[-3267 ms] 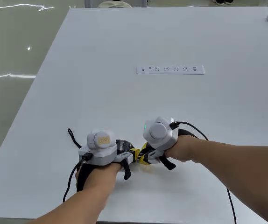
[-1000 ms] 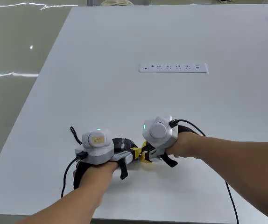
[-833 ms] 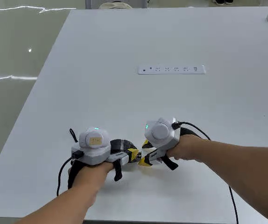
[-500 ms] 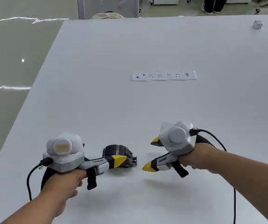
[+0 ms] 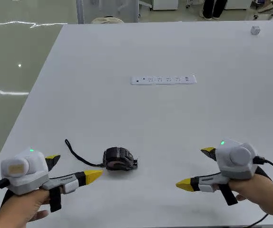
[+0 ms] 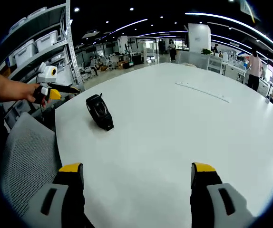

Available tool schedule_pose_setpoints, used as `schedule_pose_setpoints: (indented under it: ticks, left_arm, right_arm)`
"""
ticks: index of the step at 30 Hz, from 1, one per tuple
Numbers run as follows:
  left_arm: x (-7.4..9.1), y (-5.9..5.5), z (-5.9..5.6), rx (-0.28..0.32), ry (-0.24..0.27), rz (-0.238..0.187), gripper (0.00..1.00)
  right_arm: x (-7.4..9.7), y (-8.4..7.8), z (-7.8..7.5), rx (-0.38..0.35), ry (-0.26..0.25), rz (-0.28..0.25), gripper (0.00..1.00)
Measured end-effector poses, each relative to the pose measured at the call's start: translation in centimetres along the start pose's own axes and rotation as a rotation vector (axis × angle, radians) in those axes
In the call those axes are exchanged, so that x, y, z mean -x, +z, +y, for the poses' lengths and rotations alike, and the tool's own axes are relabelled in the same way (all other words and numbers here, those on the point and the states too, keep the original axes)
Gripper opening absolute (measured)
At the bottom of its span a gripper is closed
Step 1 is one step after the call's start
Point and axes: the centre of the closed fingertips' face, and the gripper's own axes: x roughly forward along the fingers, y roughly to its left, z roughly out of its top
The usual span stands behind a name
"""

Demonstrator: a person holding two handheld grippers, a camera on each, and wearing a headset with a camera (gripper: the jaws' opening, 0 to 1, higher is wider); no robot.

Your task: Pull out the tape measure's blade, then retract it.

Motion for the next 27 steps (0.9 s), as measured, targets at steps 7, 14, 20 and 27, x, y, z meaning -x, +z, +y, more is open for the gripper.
schedule_pose_setpoints:
  ticks: [7, 14, 20, 27]
  left_arm:
    - [2.4, -0.7, 1.1, 0.007, 0.030, -0.021, 1.00]
    - [3.1, -1.2, 0.6, -0.045, -0.003, -0.003, 1.00]
    - [4.5, -1.5, 2.0, -0.078, 0.000, 0.026, 1.00]
    - [6.5, -2.8, 4.6, -0.066, 0.017, 0.040, 1.00]
  right_arm:
    - [4.1, -2.3, -0.9, -0.090, -0.090, -0.050, 1.00]
    - [6.6, -3.4, -0.7, -0.117, -0.160, -0.065, 1.00]
    - [8.1, -4.9, -1.2, -0.090, -0.188, -0.020, 1.00]
    - [10.6, -5.1, -2.8, -0.097, -0.209, -0.006, 1.00]
